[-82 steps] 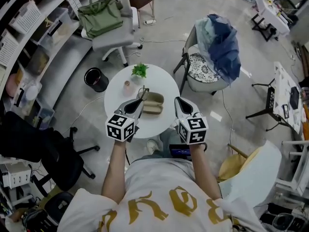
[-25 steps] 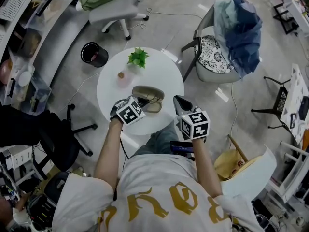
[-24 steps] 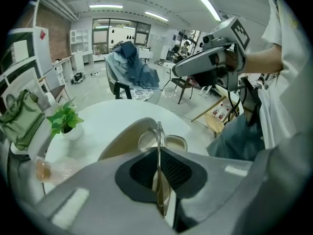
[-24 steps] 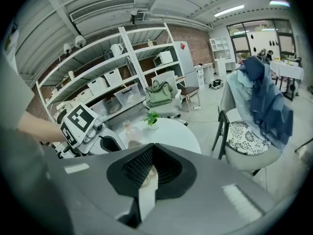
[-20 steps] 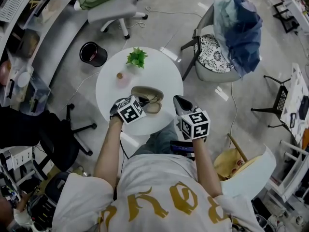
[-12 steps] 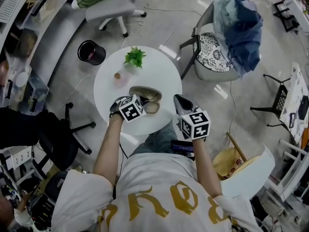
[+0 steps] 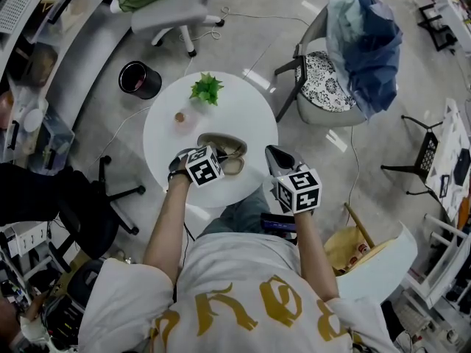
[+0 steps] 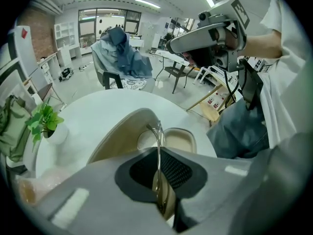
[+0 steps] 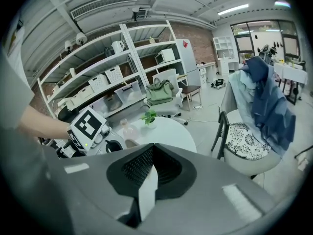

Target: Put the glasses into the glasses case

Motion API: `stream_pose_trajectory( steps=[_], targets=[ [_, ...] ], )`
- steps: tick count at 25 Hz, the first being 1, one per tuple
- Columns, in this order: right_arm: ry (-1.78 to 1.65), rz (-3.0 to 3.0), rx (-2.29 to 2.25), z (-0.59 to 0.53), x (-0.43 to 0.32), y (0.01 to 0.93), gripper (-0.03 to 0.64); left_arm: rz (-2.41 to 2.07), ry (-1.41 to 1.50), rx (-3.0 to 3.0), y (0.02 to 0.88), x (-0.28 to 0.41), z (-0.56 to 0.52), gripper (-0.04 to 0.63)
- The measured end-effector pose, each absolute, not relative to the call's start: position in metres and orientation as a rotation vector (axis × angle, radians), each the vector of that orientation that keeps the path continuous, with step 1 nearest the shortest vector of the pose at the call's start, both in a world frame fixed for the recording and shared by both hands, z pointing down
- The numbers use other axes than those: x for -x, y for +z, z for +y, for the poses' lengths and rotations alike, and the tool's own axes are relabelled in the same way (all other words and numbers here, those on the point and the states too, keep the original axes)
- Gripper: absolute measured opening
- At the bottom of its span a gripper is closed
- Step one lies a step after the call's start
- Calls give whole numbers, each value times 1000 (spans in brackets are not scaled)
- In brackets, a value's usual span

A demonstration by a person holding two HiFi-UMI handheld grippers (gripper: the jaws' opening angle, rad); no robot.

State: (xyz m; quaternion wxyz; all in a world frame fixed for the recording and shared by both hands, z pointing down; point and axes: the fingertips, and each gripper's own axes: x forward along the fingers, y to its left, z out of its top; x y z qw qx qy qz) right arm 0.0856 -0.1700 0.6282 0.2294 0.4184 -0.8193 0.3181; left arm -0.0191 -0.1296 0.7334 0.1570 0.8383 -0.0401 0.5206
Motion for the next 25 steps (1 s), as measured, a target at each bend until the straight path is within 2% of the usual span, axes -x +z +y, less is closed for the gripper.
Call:
stream_pose_trajectory(
  steps=[25],
  targets=[
    [773, -2290, -1183, -158, -70, 597, 25, -360, 1380, -2479, 701, 23, -140, 35]
  ],
)
